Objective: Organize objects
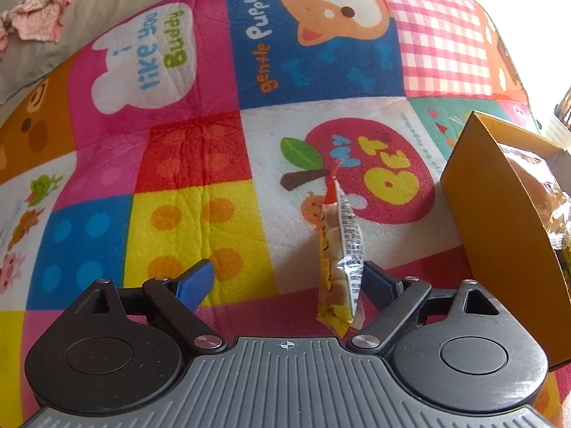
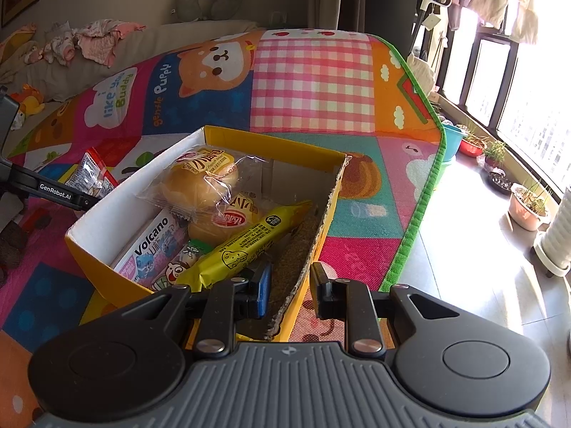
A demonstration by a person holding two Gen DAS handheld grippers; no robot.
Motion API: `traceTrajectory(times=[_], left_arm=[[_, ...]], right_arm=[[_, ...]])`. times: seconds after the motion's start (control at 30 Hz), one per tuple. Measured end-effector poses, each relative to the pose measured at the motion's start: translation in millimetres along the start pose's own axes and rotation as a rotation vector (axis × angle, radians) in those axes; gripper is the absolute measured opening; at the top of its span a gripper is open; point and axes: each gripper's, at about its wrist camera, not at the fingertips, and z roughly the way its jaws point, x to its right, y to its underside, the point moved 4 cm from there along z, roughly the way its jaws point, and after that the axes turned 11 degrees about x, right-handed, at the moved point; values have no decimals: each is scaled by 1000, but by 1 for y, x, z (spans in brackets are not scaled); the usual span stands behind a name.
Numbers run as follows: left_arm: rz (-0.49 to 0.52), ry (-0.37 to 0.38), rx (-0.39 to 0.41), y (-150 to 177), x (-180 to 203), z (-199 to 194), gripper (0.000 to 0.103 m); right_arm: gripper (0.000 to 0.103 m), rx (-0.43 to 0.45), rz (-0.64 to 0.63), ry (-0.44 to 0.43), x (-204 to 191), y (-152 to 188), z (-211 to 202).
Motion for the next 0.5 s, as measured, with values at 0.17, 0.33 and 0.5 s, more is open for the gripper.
traceTrajectory(times=[0.17,0.33,0.5], left_arm=[[-38,30,36,-6,-6,-7,27],[4,50,50,-3,-3,-19,21],[20,155,-28,6,6,-49,21]], right_arm=[[23,1,-5,3,0,0,0],[23,2,-8,4,0,-1,0],[23,3,-9,6,-1,-1,0]])
